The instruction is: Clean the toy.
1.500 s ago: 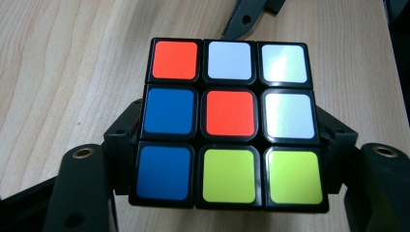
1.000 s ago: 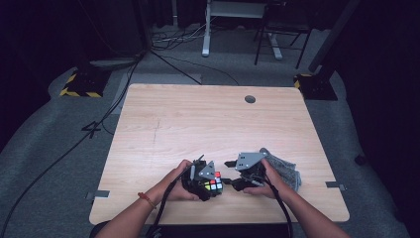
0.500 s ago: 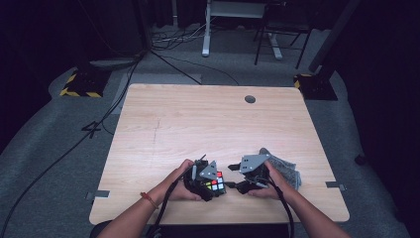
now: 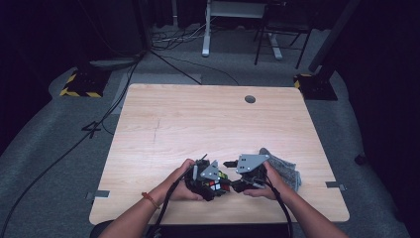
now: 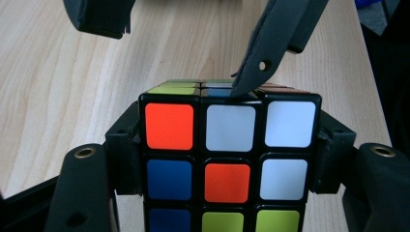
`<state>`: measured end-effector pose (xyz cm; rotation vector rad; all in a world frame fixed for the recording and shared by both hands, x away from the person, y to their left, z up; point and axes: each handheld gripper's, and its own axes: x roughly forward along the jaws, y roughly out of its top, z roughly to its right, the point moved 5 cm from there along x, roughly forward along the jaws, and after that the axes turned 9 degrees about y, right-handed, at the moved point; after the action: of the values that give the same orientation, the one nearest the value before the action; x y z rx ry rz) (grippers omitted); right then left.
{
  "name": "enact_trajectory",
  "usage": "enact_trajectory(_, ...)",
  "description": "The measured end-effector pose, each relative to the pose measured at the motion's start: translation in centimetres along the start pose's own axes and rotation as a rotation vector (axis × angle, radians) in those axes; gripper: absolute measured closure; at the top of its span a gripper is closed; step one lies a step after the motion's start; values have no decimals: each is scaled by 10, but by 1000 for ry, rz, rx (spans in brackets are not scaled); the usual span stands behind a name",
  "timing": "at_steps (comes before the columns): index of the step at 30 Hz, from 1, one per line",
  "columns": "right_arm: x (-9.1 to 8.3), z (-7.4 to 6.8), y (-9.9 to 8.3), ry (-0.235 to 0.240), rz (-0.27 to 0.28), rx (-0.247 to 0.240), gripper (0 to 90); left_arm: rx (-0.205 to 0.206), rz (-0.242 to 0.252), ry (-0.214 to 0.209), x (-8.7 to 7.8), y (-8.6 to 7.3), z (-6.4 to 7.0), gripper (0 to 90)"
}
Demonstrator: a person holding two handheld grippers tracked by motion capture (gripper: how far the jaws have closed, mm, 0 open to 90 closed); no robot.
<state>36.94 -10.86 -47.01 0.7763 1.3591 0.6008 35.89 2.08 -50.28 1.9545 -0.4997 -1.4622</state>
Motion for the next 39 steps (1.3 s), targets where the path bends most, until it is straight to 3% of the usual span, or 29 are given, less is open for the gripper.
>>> enact_trajectory(4,-3,1,0,7,12,10,391,10,25,3,-1,2,1,329)
enact_trajectory(6,-5,5,-4,-13,-9,14,392,16,40,22,-3,2,-1,330)
enact_trajectory(10,-14,16,-22,-37,-28,67,394,-17,72,16,-7,-1,-6,330)
enact_trajectory(13,-14,20,-36,-39,-75,86,392,-37,76,12,-7,-2,-6,330)
enact_trajectory(16,-7,22,-47,-20,-117,107,386,-38,95,9,-7,1,-4,330)
enact_trajectory(19,0,20,-50,8,-139,96,376,-41,104,4,-7,2,-2,330)
enact_trajectory(27,2,15,-47,28,-108,100,382,-53,90,-37,-3,-3,-1,325)
enact_trajectory(30,0,14,-43,42,-68,108,382,-36,49,-24,1,-7,0,319)
enact_trajectory(32,-3,12,-37,46,-41,103,373,-33,52,-21,2,-7,1,317)
enact_trajectory(35,-4,10,-35,23,-62,68,371,-36,53,-30,3,-7,-1,318)
enact_trajectory(39,-6,11,-36,23,-63,76,361,-44,45,-18,1,-8,-2,321)
